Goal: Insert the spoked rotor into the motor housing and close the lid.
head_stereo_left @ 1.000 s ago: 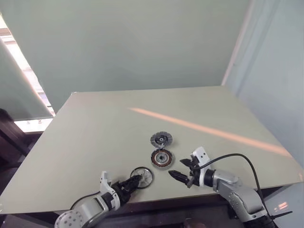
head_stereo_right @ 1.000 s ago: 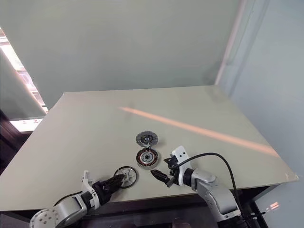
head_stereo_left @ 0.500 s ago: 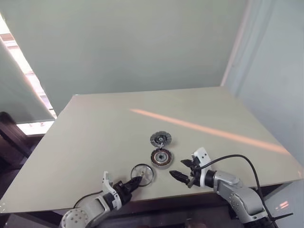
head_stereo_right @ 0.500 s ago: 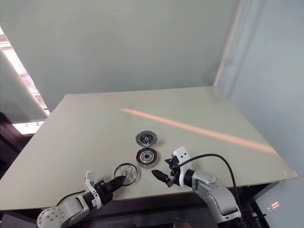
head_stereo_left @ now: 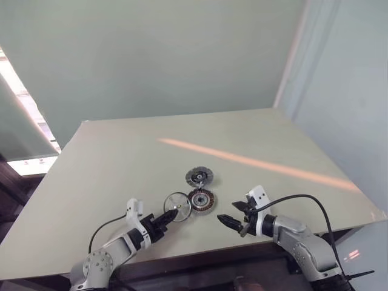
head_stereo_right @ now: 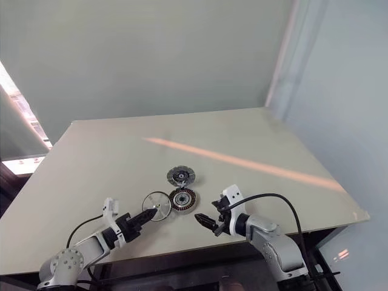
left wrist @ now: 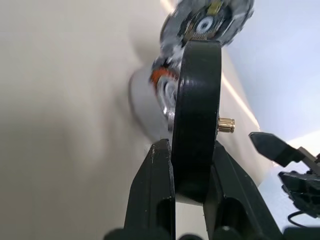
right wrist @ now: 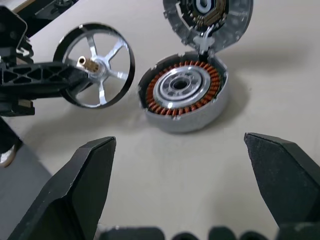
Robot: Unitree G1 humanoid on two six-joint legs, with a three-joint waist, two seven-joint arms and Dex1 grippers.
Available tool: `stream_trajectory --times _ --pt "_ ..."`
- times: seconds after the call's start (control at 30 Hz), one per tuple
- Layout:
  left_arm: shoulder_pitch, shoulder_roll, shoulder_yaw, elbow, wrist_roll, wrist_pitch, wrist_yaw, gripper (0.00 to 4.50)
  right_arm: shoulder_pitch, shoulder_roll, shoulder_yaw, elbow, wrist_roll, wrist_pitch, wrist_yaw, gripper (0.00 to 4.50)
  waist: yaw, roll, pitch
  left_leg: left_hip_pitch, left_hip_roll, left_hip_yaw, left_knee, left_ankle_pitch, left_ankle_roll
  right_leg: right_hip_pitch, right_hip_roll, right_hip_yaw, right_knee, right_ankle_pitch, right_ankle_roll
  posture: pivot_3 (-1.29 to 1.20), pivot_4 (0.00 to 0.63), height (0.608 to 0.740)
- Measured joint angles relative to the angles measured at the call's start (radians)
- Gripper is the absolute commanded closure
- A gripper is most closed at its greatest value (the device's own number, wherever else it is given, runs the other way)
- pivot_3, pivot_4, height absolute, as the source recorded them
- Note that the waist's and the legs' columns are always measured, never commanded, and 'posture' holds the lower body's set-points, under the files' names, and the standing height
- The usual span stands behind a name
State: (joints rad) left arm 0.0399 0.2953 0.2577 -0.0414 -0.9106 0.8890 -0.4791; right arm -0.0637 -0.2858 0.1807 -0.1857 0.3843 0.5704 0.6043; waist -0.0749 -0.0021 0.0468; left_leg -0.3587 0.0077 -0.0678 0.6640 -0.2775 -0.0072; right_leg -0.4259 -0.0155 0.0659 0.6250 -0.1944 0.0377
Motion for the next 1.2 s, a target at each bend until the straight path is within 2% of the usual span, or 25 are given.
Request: stream_trajectory --times 0.47,0.6,0.67,0.77,0.83,1.0,1.2 --pt "0.024 -0.025 0.042 -0.138 -0.057 0.035 0.080 4.20 -0.005 0.006 -0.001 0.008 -0.001 0.001 0.001 0.00 0.004 -0.001 0.000 -0.001 -0.004 0.000 0.000 -0.012 0.005 0.000 0.000 0.006 -0.001 0.002 -0.001 0.00 0.000 0.740" --pt "0.036 0.029 0.027 -0.206 -0.026 0.002 0.046 4.20 -0.010 0.013 -0.022 0.008 0.023 0.046 -0.003 0.00 0.004 -0.001 0.000 0.000 -0.003 0.000 0.001 -0.011 0.005 0.001 0.001 0.005 0.000 0.002 -0.001 0.00 0.000 0.740" --pt "0.035 0.096 -0.014 -0.247 0.051 -0.066 0.002 4.20 -0.016 0.024 -0.052 0.007 0.060 0.099 -0.013 0.00 0.004 -0.001 0.000 0.000 -0.003 0.000 0.001 -0.010 0.004 0.001 0.001 0.005 0.001 0.002 -0.001 0.00 0.000 0.740" --pt "0.026 0.242 -0.126 -0.276 0.264 -0.241 -0.084 4.20 -0.039 0.038 -0.110 0.004 0.136 0.201 -0.038 0.00 0.004 0.000 0.000 0.001 -0.004 0.001 0.001 -0.010 0.004 0.001 0.001 0.006 0.000 0.002 -0.001 0.00 0.000 0.740" --pt "0.015 0.306 -0.205 -0.275 0.399 -0.364 -0.144 4.20 -0.057 0.059 -0.160 0.000 0.193 0.274 -0.063 0.00 0.004 0.001 0.000 0.000 -0.004 0.001 0.001 -0.010 0.004 0.001 0.001 0.007 0.000 0.002 -0.001 0.00 0.000 0.740" --pt "-0.042 0.306 -0.306 -0.244 0.575 -0.614 -0.217 4.20 -0.121 0.121 -0.261 -0.001 0.329 0.445 -0.150 0.00 0.004 0.001 0.000 0.000 -0.004 0.001 -0.001 -0.010 0.004 0.000 0.001 0.007 0.000 0.002 -0.001 0.00 0.000 0.740" --pt "-0.059 0.285 -0.363 -0.111 0.742 -0.934 -0.258 4.20 -0.147 0.184 -0.376 0.006 0.440 0.598 -0.271 0.00 0.004 0.002 0.000 0.000 -0.004 0.001 -0.002 -0.010 0.004 0.000 0.001 0.007 0.000 0.003 0.000 0.00 0.000 0.740"
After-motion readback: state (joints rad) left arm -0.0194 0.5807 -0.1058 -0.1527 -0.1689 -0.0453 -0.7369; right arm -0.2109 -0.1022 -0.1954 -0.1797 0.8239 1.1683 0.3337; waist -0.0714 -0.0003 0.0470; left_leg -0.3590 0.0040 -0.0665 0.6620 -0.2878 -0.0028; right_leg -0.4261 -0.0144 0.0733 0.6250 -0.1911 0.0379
